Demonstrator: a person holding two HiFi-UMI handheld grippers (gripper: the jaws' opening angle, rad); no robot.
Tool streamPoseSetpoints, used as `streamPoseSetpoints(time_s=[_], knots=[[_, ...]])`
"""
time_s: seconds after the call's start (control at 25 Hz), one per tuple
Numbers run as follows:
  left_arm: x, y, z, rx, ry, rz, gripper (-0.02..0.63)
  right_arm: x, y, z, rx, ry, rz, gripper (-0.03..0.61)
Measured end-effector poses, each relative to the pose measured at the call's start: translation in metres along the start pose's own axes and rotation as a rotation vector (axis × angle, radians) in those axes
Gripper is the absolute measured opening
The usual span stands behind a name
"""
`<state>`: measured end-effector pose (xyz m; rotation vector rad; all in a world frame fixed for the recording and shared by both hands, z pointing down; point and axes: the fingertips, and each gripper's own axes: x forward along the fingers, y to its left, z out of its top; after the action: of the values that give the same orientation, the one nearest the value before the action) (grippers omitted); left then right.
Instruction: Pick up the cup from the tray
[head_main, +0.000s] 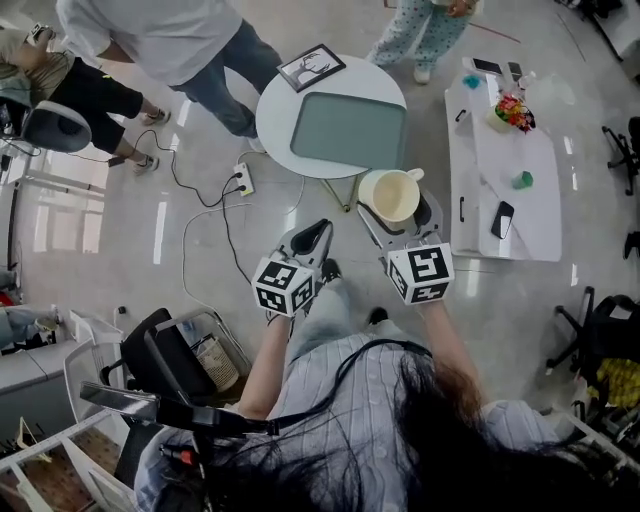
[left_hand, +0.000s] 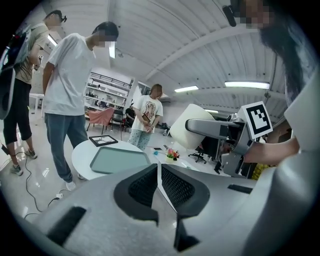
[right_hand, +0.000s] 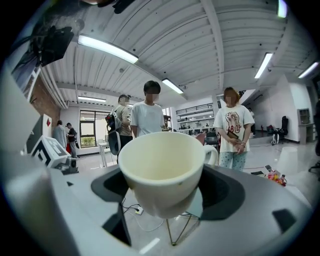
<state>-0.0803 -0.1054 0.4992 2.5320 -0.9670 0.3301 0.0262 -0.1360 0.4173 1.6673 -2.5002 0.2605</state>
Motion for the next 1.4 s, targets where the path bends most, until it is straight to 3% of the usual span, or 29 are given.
streamPoseSetpoints(time_s=[0.6,0.88,1.4], knots=[[-0.051,-0.103,-0.058,0.002,-0.017,0.080,0.016,-0.127,0.025,-0.026,-0.010,-0.029,0.092,0.399],[-0.080,-0.122,-0.078,0.001,-0.021,0.102,0.015,-0.157,0.047,-0.040,0.015,-0.027,0.119,0.399],[-0.088,-0.143,-0.088,0.016,-0.019,0.108,0.015,-0.190,0.054,-0.050,0.010,-0.021,0.135,0.399]])
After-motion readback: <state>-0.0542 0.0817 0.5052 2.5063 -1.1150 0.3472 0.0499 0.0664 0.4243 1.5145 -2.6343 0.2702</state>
